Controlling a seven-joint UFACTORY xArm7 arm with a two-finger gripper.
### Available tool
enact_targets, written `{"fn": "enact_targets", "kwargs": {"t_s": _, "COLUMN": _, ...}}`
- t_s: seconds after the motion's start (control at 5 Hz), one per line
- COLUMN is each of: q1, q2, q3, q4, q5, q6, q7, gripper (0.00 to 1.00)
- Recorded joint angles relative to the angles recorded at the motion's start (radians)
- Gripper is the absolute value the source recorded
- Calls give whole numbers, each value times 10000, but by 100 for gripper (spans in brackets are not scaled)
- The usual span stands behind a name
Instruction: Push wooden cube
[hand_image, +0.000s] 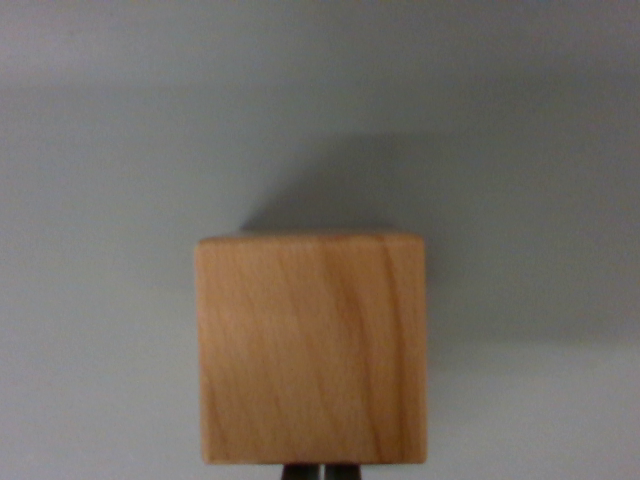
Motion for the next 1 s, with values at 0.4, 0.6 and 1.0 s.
{"fn": "enact_targets", "kwargs": {"t_s": 0.4, "q1": 0, "q2": 111, "q3": 1, "q4": 179, "q5": -1, "q6": 68, "q7": 3, "gripper": 100}}
{"fn": "enact_targets", "kwargs": {"t_s": 0.6, "q1": 0, "q2": 111, "q3": 1, "q4": 179, "q5": -1, "q6": 68, "q7": 3, "gripper": 100}}
{"fn": "enact_targets", "kwargs": {"t_s": 1.0, "q1": 0, "q2": 171, "q3": 1, "q4": 275, "q5": -2, "q6": 104, "q7": 5, "gripper": 100}}
